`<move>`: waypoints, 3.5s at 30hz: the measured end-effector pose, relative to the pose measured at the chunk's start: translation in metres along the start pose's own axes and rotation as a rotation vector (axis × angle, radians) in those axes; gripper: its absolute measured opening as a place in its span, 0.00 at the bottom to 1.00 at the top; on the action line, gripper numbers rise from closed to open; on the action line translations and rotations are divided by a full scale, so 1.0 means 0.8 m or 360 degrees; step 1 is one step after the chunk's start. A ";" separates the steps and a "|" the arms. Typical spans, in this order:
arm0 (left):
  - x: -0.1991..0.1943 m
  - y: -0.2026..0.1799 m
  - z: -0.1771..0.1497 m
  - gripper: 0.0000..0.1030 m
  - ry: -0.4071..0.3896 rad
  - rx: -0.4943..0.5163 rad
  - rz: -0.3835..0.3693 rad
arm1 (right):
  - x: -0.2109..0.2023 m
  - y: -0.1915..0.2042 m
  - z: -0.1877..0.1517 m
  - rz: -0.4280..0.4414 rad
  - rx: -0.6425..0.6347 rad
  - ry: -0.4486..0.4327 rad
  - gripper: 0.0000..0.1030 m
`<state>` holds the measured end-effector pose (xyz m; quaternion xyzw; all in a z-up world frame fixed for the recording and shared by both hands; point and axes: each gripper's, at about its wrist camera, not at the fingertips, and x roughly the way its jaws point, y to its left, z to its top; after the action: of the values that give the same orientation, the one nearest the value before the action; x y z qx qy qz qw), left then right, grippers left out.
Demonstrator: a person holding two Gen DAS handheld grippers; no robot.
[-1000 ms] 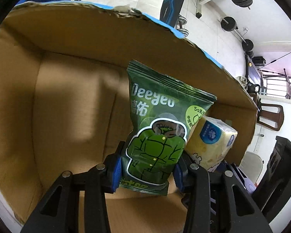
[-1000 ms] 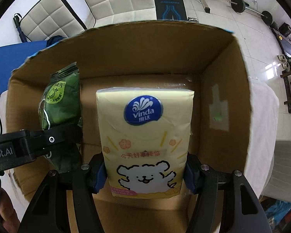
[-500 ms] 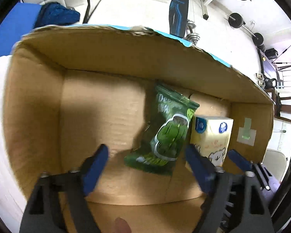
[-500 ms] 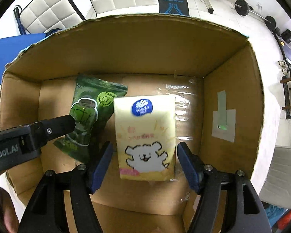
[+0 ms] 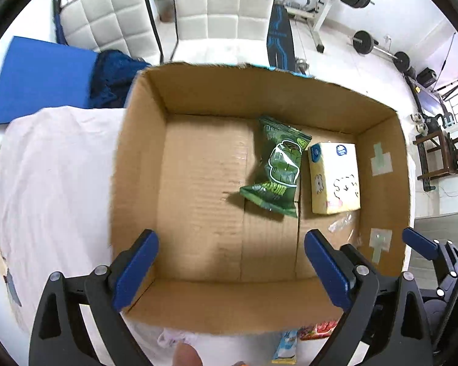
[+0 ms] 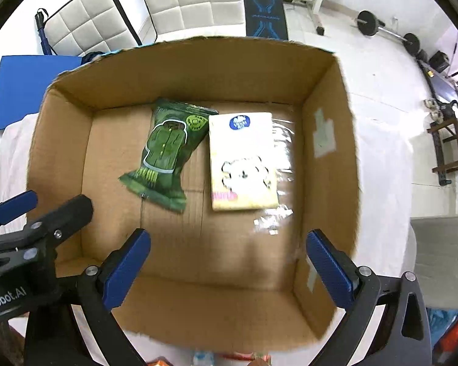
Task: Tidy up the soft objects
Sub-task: 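Grasp the orange panda snack bag with the left tool while the right tool grasps the red candy bag, then lower both bags into the box and open both tools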
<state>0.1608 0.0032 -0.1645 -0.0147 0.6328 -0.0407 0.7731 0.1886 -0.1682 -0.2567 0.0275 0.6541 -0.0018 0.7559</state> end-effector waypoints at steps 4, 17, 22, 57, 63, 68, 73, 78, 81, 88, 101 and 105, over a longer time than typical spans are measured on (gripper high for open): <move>-0.023 0.013 -0.008 0.95 -0.0085 -0.0020 0.0028 | -0.043 -0.007 -0.019 -0.0020 0.0011 -0.0089 1.00; -0.094 0.013 -0.051 0.95 -0.0265 -0.0034 0.0040 | -0.154 -0.011 -0.095 0.0027 0.0037 -0.0282 1.00; -0.120 0.004 -0.073 0.95 -0.0305 -0.0030 0.0044 | -0.183 -0.014 -0.122 0.0063 0.0028 -0.0310 1.00; 0.180 -0.033 -0.251 0.44 0.0539 0.0333 0.0147 | 0.026 -0.103 -0.298 0.0104 0.0124 0.0282 1.00; 0.191 0.029 -0.220 0.43 0.0590 -0.0348 -0.0156 | 0.053 -0.114 -0.237 0.0208 0.0362 0.0303 1.00; 0.206 0.041 -0.217 0.44 0.0641 -0.0512 -0.0265 | 0.100 -0.118 -0.200 0.0201 0.0471 0.0395 0.81; 0.208 0.042 -0.230 0.44 0.0659 -0.0400 -0.0249 | 0.114 -0.114 -0.212 0.0120 0.0376 0.0472 0.52; 0.214 0.026 -0.246 0.44 0.0689 -0.0309 -0.0216 | 0.116 -0.108 -0.258 0.0082 0.0215 0.0612 0.50; 0.222 0.027 -0.247 0.45 0.0676 -0.0271 -0.0181 | 0.115 -0.113 -0.277 0.0089 0.0203 0.0614 0.50; 0.232 -0.037 -0.247 0.45 0.0662 -0.0198 -0.0061 | 0.126 -0.104 -0.267 0.0030 0.0238 0.0585 0.53; 0.231 -0.074 -0.256 0.40 0.0587 -0.0156 0.0045 | 0.135 -0.046 -0.265 -0.0077 0.0151 0.0541 0.47; 0.197 -0.080 -0.257 0.40 0.0517 -0.0139 0.0020 | 0.112 -0.036 -0.274 -0.0024 0.0147 0.0529 0.47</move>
<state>-0.0126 -0.0674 -0.3549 -0.0377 0.7507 -0.0102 0.6595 -0.0159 -0.1841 -0.3779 0.0574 0.7695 -0.0330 0.6352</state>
